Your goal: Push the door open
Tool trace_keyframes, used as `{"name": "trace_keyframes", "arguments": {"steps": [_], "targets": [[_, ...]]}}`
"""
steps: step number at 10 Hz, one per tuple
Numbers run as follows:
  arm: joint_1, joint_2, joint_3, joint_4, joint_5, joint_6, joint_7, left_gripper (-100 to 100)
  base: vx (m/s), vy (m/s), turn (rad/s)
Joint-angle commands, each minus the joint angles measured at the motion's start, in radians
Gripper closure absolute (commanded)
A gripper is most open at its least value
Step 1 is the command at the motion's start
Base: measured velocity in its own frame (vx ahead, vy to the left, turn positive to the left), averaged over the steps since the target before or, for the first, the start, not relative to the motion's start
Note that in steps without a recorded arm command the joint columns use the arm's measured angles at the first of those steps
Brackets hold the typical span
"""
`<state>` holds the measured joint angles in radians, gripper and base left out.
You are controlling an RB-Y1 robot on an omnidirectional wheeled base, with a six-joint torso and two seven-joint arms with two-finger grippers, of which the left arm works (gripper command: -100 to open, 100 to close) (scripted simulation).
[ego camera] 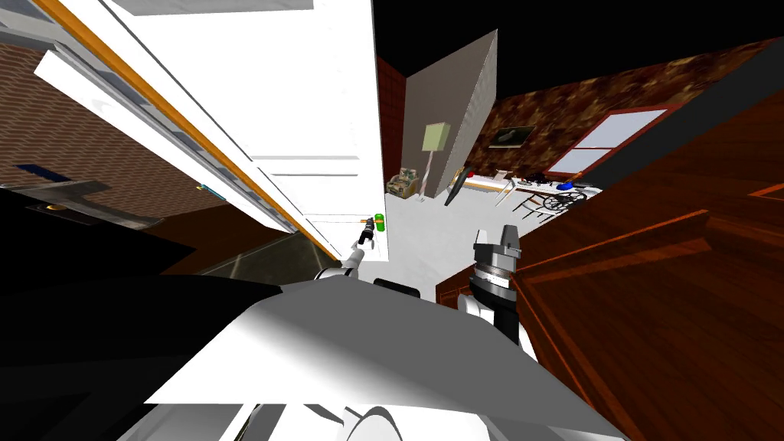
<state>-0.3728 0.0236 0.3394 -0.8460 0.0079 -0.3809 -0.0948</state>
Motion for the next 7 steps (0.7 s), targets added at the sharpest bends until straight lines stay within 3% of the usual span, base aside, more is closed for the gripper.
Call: {"name": "trace_keyframes", "arguments": {"steps": [1, 2, 3, 4, 7], "targets": [[-0.011, -0.016, 0.024, 0.005, 0.001, -0.009, -0.025, 100, 0.205, -0.058, 0.114], [-0.014, -0.040, 0.040, 0.004, 0.001, -0.010, -0.043, 100, 0.180, -0.060, 0.136], [-0.009, -0.027, 0.031, 0.005, 0.001, -0.006, -0.030, 100, 0.079, -0.024, 0.042], [-0.011, -0.001, 0.058, -0.002, 0.005, -0.008, -0.049, 100, 0.121, 0.004, 0.060], [-0.011, -0.001, 0.058, -0.001, 0.005, -0.008, -0.049, 100, 0.108, -0.001, 0.008]]}}
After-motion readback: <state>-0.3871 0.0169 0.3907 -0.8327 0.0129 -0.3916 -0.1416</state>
